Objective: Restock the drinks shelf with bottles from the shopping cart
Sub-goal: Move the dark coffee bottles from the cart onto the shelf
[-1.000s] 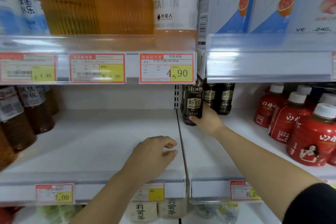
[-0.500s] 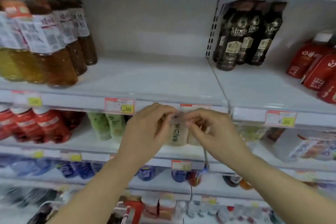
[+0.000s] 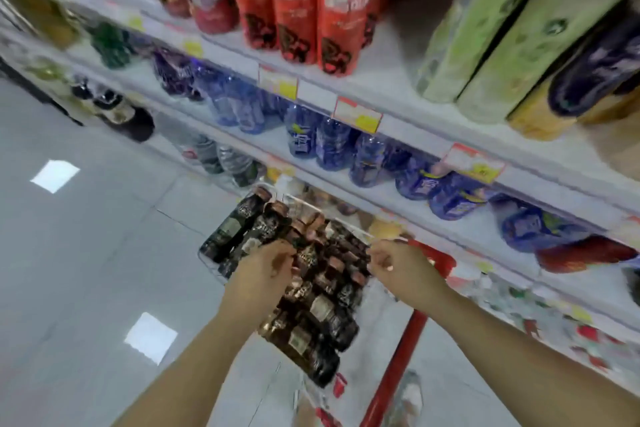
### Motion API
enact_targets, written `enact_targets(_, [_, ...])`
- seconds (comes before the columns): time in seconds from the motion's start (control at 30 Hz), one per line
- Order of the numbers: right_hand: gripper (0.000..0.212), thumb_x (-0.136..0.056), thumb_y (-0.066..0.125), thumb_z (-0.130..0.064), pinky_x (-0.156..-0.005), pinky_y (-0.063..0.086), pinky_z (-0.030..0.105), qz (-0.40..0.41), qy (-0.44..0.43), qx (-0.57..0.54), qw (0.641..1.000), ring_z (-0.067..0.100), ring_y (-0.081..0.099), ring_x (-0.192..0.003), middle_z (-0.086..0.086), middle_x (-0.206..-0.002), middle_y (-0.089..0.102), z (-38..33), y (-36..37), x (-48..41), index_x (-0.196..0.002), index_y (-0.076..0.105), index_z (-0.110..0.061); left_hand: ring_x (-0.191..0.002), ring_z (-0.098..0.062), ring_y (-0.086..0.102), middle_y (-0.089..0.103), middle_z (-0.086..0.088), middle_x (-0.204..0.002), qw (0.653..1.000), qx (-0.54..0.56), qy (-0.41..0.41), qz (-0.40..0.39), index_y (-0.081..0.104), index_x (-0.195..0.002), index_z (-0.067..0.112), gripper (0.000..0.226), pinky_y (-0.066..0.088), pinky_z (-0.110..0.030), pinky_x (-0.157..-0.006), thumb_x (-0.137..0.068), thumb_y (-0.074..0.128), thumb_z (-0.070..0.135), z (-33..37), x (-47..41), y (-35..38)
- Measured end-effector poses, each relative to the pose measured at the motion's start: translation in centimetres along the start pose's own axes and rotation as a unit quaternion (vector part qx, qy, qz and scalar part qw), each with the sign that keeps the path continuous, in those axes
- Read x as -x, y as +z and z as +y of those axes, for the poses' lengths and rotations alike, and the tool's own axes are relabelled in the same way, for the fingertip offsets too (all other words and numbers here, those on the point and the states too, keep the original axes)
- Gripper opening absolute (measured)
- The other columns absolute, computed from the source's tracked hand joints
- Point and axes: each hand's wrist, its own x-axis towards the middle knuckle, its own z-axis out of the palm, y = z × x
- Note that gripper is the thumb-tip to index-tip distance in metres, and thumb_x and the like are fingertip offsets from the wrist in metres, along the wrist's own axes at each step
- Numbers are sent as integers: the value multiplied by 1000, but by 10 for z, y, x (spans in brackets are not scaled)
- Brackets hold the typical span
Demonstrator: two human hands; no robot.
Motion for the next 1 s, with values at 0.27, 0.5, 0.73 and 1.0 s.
enact_targets(0.27, [67,-83,67,-36,-98,41,30,-215,84,63,971,22,50,-122,5,-140,45,9,98,-46,-140,37,-17,-93,-10,52,54,2,-123,994,17,-106,-23,59,-120,21,29,36,-20,-77,-92,54,17,-109,-1,41])
enact_targets(0.5, [91,-77,73,-36,-102,41,35,-192,107,77,972,24,43,-130,5,-147,39,20,141,-38,-147,18,-18,-93,-11,53,49,3,-119,982,92,-164,3,44,-132,22,43,40,-25,-79,-91,56,23,-136,17,67])
enact_targets(0.73, [68,-75,75,-34,-80,47,29,-126,128,24,983,20,60,-98,5,-115,62,22,127,-27,-131,41,-14,-82,-16,61,65,-5,-92,896,231,-366,-94,56,-110,12,50,46,-29,-70,-84,54,55,-113,47,99])
enact_targets(1.0, [48,-77,74,-27,-60,40,14,-77,112,-55,989,7,54,-80,-8,-93,54,16,87,-3,-116,45,-23,-74,-20,63,66,-10,-95,824,331,-449,98,54,-102,1,51,41,-23,-53,-71,78,34,-80,40,148])
